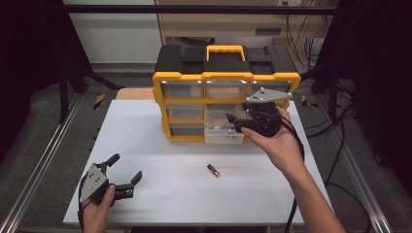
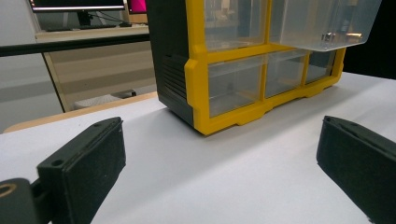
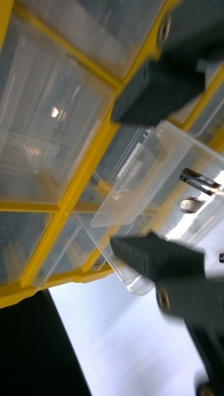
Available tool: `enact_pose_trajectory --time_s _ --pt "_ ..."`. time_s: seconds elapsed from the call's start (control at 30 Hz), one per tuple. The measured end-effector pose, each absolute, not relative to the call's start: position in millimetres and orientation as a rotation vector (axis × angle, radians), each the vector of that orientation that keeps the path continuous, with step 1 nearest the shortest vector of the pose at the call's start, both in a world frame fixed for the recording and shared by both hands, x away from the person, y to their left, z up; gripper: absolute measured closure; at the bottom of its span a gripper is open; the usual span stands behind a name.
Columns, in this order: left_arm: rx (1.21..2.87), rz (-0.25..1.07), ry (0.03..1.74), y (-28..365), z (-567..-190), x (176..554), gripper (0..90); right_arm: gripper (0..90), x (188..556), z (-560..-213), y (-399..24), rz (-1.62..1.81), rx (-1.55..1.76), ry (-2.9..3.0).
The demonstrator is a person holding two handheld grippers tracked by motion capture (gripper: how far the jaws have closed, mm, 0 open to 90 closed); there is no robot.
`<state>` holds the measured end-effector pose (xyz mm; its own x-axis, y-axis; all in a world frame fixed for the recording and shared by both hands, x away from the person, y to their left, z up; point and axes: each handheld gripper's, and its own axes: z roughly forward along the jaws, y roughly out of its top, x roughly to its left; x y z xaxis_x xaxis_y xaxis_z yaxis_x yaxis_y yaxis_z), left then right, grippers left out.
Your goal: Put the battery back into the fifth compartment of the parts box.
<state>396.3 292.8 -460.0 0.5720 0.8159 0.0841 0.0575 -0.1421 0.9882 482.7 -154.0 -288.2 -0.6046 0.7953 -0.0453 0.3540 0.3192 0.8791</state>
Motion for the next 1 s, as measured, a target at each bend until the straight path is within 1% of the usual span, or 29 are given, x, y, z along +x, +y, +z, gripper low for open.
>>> enact_pose_trajectory --time_s 0.03,0.13,0.23,0.67,1.0 --pt "1.591 0.781 0.756 293.1 -459.9 396.4 1.2 25.7 479.2 -288.8 -155.5 1.23 1.012 2.103" --pt "1.592 0.788 0.758 293.9 -460.1 396.9 1.2 15.2 467.7 -295.1 -158.9 1.214 1.023 2.099" --pt "1.589 0.788 0.762 295.1 -460.2 396.0 1.2 11.1 458.0 -302.1 -162.7 1.18 1.031 2.103" --pt "1.578 0.801 0.77 296.3 -459.5 396.2 1.2 8.2 437.9 -319.1 -174.5 1.136 1.07 2.127" --pt "1.594 0.797 0.763 295.7 -460.3 395.0 1.1 8.4 434.5 -347.8 -177.5 1.096 1.104 2.171"
